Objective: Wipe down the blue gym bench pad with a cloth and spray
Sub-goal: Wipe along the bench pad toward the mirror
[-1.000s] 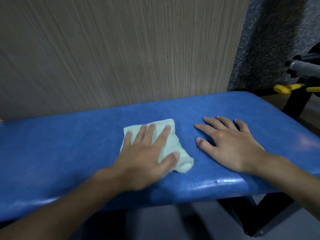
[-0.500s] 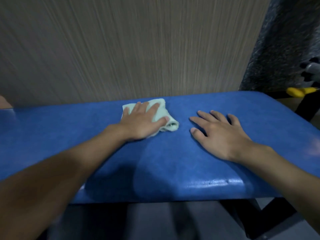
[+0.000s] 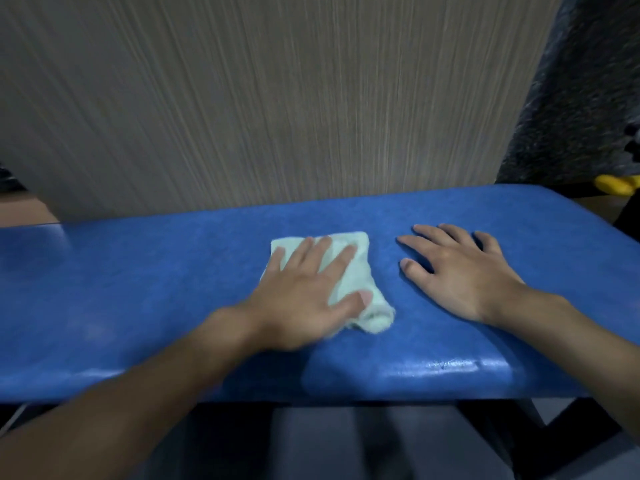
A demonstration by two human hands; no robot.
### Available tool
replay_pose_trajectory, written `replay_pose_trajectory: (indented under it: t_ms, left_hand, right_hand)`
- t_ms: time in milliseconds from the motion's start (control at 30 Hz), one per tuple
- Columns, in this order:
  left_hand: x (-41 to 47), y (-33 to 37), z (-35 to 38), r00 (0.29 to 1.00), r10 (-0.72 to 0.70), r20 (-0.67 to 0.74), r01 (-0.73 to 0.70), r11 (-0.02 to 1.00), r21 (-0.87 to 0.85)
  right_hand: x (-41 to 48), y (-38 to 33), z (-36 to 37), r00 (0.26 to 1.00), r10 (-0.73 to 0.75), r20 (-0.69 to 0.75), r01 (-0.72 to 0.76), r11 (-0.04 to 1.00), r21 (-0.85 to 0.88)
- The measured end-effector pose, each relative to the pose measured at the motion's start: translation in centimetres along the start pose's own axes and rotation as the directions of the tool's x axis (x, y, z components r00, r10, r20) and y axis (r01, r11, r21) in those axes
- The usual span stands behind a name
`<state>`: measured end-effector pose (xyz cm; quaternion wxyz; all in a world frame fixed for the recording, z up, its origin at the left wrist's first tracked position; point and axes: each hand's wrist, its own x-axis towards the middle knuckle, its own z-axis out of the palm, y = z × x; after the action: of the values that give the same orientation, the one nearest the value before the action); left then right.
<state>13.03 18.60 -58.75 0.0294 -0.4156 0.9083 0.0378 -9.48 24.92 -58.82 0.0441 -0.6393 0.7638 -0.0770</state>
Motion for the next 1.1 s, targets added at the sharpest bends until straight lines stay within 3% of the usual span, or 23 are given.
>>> replay_pose_trajectory:
  t_ms: [200,267,333,500,833,967,1100]
  left_hand:
    - [-6.6,1.7,-0.7,0.998,-0.013,0.055,0.013,1.000,0.007]
    - [-6.6,2.5,-0.5,0.996,-0.084,-0.013,0.084,0.995,-0.048]
    - [-6.0,3.1,0.3,0.992,-0.116,-0.042,0.114,0.992,-0.049]
    - [-1.9,0.6,0.4,0.992,-0.124,0.012,0.124,0.991,-0.047]
    - [12.0,-8.3,-1.8,0.984,-0.165,-0.075,0.159,0.984,-0.077]
    - [12.1,-8.3,-1.7,0.985,-0.162,-0.065,0.159,0.986,-0.052]
    - [6.4,-6.2,-1.0,0.992,-0.127,-0.022,0.125,0.990,-0.063]
  right_hand:
    - [0.2,-1.1,-1.1,1.000,-0.013,0.004,0.013,0.991,-0.135]
    - [1.1,-2.2,-1.6,0.999,-0.032,-0.035,0.031,0.999,-0.023]
    - [1.8,-3.2,-1.3,0.999,-0.038,-0.036,0.041,0.996,0.082]
    - [2.2,-3.4,0.6,0.996,-0.063,0.057,0.062,0.998,0.025]
    - [2.1,-3.8,0.7,0.999,-0.023,0.042,0.024,0.999,-0.026]
    - [2.0,-3.8,0.7,0.999,-0.008,0.032,0.008,1.000,-0.012]
    - [2.0,-3.9,0.6,1.000,0.004,0.026,-0.004,1.000,0.007]
